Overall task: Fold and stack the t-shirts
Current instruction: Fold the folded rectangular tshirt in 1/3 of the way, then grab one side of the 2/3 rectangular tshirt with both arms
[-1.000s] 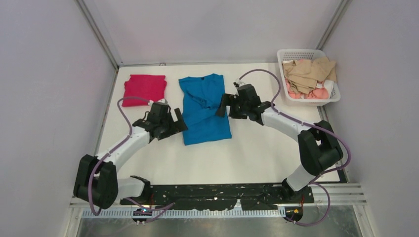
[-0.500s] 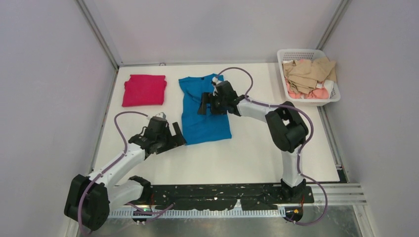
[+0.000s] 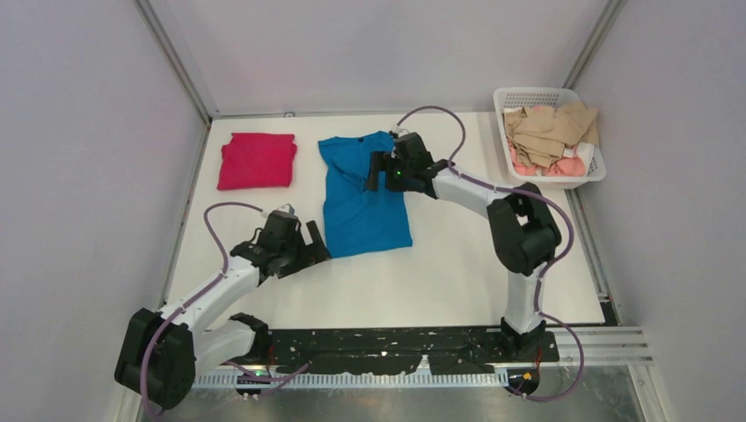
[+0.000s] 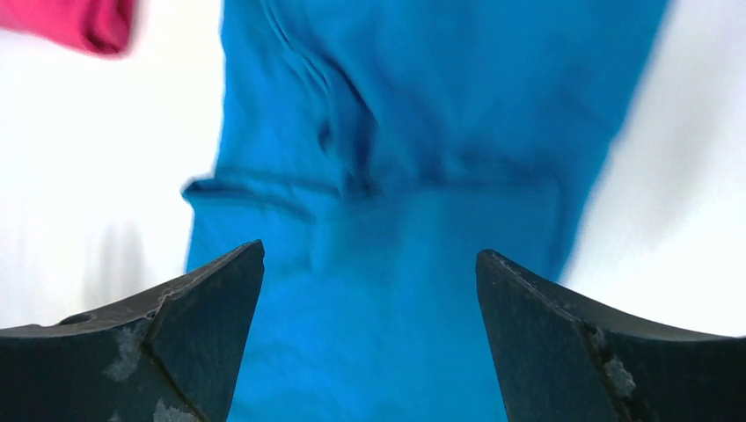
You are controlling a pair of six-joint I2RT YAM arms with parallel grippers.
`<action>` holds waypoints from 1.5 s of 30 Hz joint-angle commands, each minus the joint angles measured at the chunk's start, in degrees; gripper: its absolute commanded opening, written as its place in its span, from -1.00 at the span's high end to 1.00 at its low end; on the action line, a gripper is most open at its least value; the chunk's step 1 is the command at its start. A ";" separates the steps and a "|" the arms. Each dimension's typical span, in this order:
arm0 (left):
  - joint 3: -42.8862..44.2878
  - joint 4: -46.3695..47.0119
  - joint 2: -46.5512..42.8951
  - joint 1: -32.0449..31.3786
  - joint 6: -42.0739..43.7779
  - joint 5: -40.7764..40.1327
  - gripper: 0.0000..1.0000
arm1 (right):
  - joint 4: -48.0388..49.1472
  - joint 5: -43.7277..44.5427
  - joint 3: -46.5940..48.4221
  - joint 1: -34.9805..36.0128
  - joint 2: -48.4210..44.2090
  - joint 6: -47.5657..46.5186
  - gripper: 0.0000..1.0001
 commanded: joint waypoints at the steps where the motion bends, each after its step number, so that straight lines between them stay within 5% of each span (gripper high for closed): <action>1: 0.27 6.10 2.31 -0.07 -2.86 0.36 -0.99 | -0.85 6.52 -11.74 -0.10 -16.88 -0.04 -0.90; 8: 2.89 9.45 8.20 -0.51 -4.98 2.22 -0.38 | -1.21 10.61 -35.44 -0.40 -33.21 5.66 -0.90; 15: 4.05 13.04 15.32 -1.43 -6.35 3.17 -0.05 | 2.76 6.19 -44.30 -0.40 -36.85 9.48 -0.91; 18: 4.77 13.73 17.92 -1.68 -6.46 3.63 0.43 | 5.39 3.20 -46.19 -0.41 -35.64 10.71 -0.92; 20: 5.10 14.19 19.13 -2.09 -6.42 3.86 0.97 | 6.72 2.67 -46.57 -0.41 -34.33 12.06 -0.95; 26: 5.15 15.28 20.81 -3.16 -6.12 3.61 1.00 | 12.80 0.88 -48.64 -0.43 -32.25 17.92 -0.91; 35: 4.41 15.77 19.43 -3.58 -4.81 1.80 1.00 | 16.24 0.39 -48.23 -0.18 -27.76 20.52 -0.31; 37: 4.25 15.68 19.35 -3.58 -4.59 1.56 1.00 | 16.69 -0.22 -47.94 -0.06 -26.42 20.42 -0.05; 40: 3.69 16.63 18.93 -3.71 -4.10 2.25 1.00 | 16.76 0.00 -48.22 0.25 -26.19 20.35 0.73; 45: 1.13 17.08 14.51 -5.59 -2.13 0.77 1.00 | 14.33 -1.91 -49.86 1.06 -30.41 18.02 0.89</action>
